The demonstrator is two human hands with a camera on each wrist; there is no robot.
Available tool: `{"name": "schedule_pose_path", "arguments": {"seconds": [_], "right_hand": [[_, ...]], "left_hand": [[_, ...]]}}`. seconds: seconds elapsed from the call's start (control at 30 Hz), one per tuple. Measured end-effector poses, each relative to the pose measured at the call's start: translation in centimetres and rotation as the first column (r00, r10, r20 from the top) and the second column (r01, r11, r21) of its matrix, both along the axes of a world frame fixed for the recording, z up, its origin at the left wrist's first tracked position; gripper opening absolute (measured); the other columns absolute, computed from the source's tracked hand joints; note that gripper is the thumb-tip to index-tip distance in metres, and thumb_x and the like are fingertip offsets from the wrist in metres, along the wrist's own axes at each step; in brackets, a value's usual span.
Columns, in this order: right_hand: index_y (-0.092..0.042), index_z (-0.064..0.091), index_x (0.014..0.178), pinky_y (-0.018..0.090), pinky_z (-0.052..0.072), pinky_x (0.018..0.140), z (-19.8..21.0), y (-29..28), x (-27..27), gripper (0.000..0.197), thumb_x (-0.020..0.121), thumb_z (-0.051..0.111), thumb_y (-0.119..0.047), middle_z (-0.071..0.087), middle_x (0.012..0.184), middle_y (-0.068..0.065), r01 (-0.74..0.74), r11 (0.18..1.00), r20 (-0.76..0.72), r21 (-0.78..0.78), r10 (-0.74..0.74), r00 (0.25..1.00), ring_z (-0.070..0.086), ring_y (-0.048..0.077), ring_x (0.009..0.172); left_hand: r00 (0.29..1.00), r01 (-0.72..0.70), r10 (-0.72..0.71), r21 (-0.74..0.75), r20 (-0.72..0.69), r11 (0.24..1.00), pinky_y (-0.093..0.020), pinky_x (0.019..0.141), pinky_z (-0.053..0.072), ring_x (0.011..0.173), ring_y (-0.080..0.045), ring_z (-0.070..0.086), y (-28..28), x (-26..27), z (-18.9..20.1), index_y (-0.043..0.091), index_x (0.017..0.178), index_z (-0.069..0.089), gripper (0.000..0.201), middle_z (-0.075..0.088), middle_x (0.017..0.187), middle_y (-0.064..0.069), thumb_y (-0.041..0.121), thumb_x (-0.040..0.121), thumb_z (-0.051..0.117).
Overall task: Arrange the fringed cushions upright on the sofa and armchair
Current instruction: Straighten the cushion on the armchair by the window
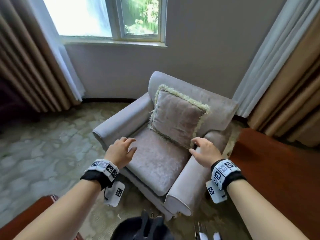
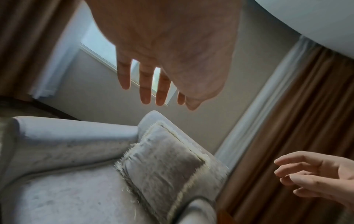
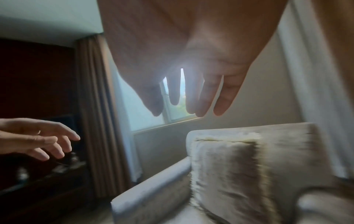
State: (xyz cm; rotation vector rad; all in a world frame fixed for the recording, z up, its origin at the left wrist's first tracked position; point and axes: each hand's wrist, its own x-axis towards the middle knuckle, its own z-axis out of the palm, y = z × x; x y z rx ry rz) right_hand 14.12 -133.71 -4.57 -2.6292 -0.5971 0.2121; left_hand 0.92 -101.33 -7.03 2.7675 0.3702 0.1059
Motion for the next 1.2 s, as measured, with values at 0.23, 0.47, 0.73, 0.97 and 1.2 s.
{"name": "schedule_pose_path", "arguments": {"seconds": [0.23, 0.47, 0.73, 0.97, 1.2], "right_hand": [[-0.018, 0.062, 0.113, 0.038, 0.052, 0.086, 0.0, 14.8, 5.9, 0.035, 0.081, 0.072, -0.030, 0.066, 0.103, 0.001, -0.299, 0.944, -0.004, 0.142, 0.303, 0.953, 0.063, 0.017, 0.090], [-0.026, 0.064, 0.107, 0.035, 0.054, 0.082, -1.6, 26.2, 8.9, 0.029, 0.080, 0.072, -0.034, 0.067, 0.094, -0.006, -0.330, 0.924, -0.018, 0.193, 0.340, 0.940, 0.064, 0.010, 0.084], [-0.025, 0.063, 0.109, 0.038, 0.054, 0.085, -2.7, 31.9, 13.5, 0.033, 0.078, 0.070, -0.036, 0.068, 0.098, -0.005, -0.135, 0.974, -0.040, 0.180, 0.145, 0.989, 0.065, 0.013, 0.089], [-0.029, 0.059, 0.118, 0.033, 0.049, 0.087, -4.3, 28.0, 19.6, 0.035, 0.085, 0.066, -0.036, 0.063, 0.105, -0.008, 0.098, 0.995, -0.090, 0.027, -0.095, 0.991, 0.060, 0.011, 0.099], [-0.026, 0.055, 0.126, 0.033, 0.047, 0.092, -6.9, 19.9, 28.1, 0.043, 0.085, 0.067, -0.031, 0.059, 0.109, -0.002, 0.345, 0.937, -0.166, -0.050, -0.349, 0.922, 0.059, 0.017, 0.104]], "left_hand": [[0.967, -0.248, 0.251, -0.063, 0.051, 0.967, -0.043, 0.089, 0.050, 0.105, -0.023, 0.058, 9.7, -1.4, 1.4, 0.030, 0.121, 0.056, 0.038, 0.061, 0.109, 0.000, 0.049, 0.090, 0.048], [0.970, -0.238, 0.241, 0.121, -0.014, 0.964, -0.042, 0.081, 0.051, 0.100, -0.026, 0.059, 19.1, 0.3, 0.2, 0.028, 0.124, 0.056, 0.048, 0.060, 0.110, 0.000, 0.054, 0.088, 0.038], [0.995, -0.082, 0.085, 0.070, -0.045, 0.994, -0.043, 0.085, 0.049, 0.103, -0.025, 0.057, 29.0, 10.1, -0.6, 0.029, 0.126, 0.055, 0.037, 0.058, 0.110, 0.000, 0.045, 0.092, 0.050], [0.974, 0.215, -0.217, -0.036, -0.059, 0.976, -0.034, 0.087, 0.047, 0.104, -0.028, 0.061, 27.7, 23.9, -2.5, 0.021, 0.127, 0.058, 0.043, 0.061, 0.114, -0.006, 0.043, 0.091, 0.049], [0.906, 0.394, -0.405, -0.107, -0.121, 0.913, -0.037, 0.085, 0.049, 0.101, -0.029, 0.060, 25.1, 36.6, -6.0, 0.022, 0.125, 0.054, 0.058, 0.059, 0.110, -0.007, 0.057, 0.085, 0.032]]}}
